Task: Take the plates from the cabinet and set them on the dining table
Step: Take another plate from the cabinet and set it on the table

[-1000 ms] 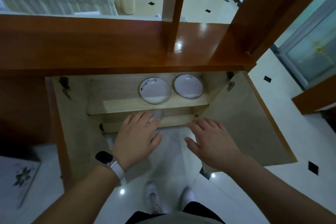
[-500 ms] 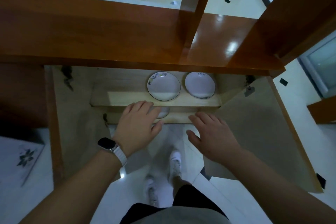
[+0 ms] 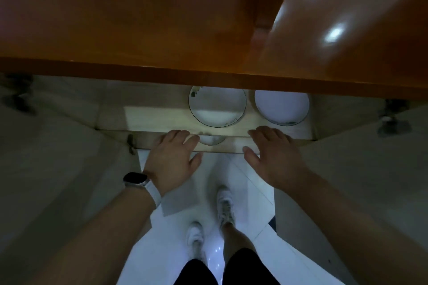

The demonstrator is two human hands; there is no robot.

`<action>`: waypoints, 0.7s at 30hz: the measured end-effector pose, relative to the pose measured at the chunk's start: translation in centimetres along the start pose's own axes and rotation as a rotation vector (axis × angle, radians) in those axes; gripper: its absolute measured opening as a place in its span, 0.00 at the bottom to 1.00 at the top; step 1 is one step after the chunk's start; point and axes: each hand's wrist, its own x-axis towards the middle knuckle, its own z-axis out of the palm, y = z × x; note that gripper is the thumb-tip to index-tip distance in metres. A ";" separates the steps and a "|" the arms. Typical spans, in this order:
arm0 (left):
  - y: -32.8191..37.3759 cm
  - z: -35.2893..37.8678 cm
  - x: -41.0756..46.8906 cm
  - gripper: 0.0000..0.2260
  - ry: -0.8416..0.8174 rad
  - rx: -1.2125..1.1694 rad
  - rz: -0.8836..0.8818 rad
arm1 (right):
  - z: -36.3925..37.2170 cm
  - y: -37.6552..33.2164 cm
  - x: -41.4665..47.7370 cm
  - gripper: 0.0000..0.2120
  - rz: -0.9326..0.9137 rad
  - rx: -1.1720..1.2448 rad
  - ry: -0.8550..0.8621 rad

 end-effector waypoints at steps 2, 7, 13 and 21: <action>-0.7 2.9 1.6 0.24 -0.054 -0.030 -0.028 | 1.9 1.0 2.2 0.30 0.025 0.030 -0.051; -2.0 7.7 5.4 0.30 -0.126 -0.182 -0.172 | 6.2 2.3 6.2 0.25 0.220 0.264 -0.236; -3.2 10.7 9.7 0.24 -0.094 -0.720 -0.537 | 10.3 3.3 10.8 0.24 0.591 0.894 -0.150; -5.3 12.5 13.8 0.03 0.013 -1.173 -0.691 | 13.2 3.9 15.3 0.04 0.685 1.334 -0.019</action>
